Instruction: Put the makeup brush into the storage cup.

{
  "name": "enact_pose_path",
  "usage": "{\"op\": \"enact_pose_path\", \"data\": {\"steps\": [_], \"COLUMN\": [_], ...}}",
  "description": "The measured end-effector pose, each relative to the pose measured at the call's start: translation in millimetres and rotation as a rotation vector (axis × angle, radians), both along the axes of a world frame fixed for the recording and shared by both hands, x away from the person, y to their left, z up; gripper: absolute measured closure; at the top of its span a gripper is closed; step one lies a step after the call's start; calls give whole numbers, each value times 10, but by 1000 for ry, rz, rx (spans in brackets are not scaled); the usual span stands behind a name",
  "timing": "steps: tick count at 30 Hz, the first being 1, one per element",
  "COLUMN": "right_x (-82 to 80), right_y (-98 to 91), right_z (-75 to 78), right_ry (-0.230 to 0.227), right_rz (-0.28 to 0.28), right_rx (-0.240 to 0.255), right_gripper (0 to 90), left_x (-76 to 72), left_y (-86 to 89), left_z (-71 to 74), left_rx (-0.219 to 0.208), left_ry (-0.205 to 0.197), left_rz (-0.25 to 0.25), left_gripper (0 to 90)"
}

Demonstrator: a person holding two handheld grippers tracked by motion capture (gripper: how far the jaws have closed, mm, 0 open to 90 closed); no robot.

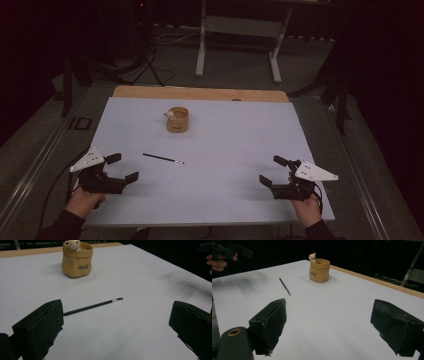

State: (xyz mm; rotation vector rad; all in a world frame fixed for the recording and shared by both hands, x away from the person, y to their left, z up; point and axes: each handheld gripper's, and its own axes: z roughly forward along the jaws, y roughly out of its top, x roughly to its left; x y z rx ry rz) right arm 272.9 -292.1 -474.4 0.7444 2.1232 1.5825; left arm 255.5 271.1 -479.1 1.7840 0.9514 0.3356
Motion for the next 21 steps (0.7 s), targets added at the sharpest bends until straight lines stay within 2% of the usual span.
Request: {"op": "enact_pose_path", "data": {"steps": [2, 3, 16, 21], "right_x": [0, 0, 4, 3], "right_y": [2, 3, 36, 23], "right_z": [-1, 0, 3, 4], "right_ry": [1, 1, -1, -3], "right_rz": [2, 3, 19, 15], "right_rx": [1, 1, -8, -4], "right_gripper": [131, 132, 133, 133], "left_x": [25, 57, 219, 293], "left_y": [-14, -32, -68, -85], "left_z": [26, 61, 203, 263], "left_rx": [5, 32, 46, 80], "left_ry": [1, -3, -3, -5], "left_rz": [-9, -14, -109, -161], "left_gripper": [0, 0, 0, 0]}}
